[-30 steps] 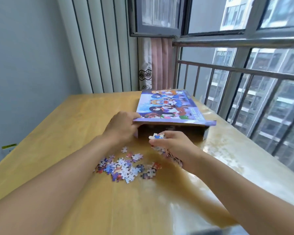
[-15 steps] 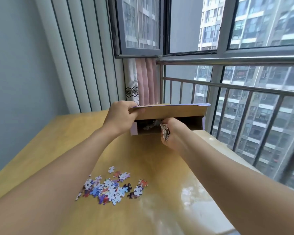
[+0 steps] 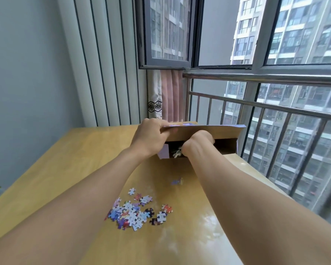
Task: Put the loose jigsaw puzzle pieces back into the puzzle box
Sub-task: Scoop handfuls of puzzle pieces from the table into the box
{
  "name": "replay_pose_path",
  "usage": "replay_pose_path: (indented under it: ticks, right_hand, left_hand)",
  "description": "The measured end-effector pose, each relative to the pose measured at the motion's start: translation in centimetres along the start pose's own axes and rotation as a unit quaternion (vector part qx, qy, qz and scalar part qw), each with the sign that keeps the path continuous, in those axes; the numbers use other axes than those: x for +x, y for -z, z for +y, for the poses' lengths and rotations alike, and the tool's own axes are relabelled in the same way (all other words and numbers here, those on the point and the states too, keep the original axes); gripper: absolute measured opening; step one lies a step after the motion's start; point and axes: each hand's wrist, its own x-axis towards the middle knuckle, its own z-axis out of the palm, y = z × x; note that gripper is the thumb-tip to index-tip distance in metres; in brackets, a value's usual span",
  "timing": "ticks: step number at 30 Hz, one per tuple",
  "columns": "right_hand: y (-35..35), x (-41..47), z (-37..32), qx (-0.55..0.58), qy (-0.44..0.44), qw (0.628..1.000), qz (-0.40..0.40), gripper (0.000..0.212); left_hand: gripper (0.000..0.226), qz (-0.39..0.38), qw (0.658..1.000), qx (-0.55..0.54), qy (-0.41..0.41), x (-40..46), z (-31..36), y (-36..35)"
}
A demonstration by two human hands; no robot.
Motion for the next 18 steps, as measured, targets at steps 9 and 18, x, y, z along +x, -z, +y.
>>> replay_pose_path:
  ticks: [9,18]
  right_hand:
    - [-1.5,1.2,-2.1,0.019,-0.063,0.997,-0.037,0.071]
    - [3.1,-0.4,-1.8,-0.602,0.382,0.671,-0.204,0.026]
  left_hand:
    - [0.031,0.039,0.999,0.004,0.032,2.2,-0.1,2.3]
    - [0.027,0.06,0.998,0.015,0.034,2.5,0.0,3.7]
